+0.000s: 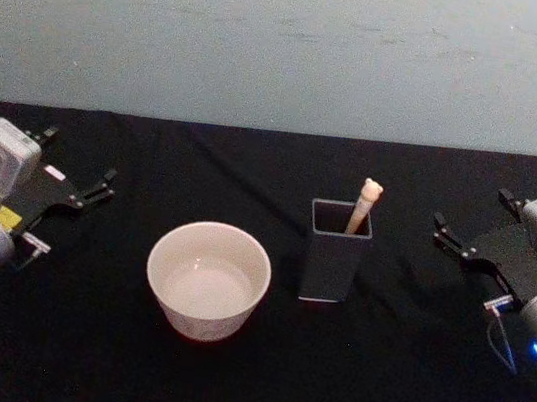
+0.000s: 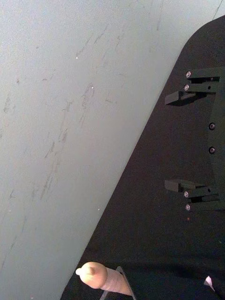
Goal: Pick up the stirring spoon with one hand, stir inside the cup, then place it back in its original position.
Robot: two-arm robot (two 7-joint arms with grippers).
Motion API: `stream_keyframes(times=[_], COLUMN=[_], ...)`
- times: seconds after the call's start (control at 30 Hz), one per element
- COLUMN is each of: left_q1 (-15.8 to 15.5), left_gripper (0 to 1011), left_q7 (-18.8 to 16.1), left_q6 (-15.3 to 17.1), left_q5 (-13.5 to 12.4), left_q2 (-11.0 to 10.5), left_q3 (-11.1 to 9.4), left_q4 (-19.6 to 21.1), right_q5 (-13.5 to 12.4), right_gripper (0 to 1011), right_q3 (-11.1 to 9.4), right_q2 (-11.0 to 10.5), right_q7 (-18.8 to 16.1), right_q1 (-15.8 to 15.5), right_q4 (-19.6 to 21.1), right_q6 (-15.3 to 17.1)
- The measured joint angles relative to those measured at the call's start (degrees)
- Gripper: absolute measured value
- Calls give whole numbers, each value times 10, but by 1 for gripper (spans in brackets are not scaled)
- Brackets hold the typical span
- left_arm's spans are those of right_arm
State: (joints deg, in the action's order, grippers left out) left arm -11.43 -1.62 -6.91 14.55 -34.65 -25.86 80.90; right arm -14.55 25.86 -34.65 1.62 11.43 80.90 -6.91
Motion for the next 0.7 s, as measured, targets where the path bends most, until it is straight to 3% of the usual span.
stream_keyframes(times=[0.7], left_q1=[0], left_gripper=[1001], left_q7=[0], left_q6=[0], left_q5=[0], left_q2=[0], left_q3=[0], left_q4=[0], right_q5=[0], right_gripper=[1002], right_q3=[0], right_q2=[0], right_q7=[0], right_q1=[0], right_q4=[0], right_q6=[0])
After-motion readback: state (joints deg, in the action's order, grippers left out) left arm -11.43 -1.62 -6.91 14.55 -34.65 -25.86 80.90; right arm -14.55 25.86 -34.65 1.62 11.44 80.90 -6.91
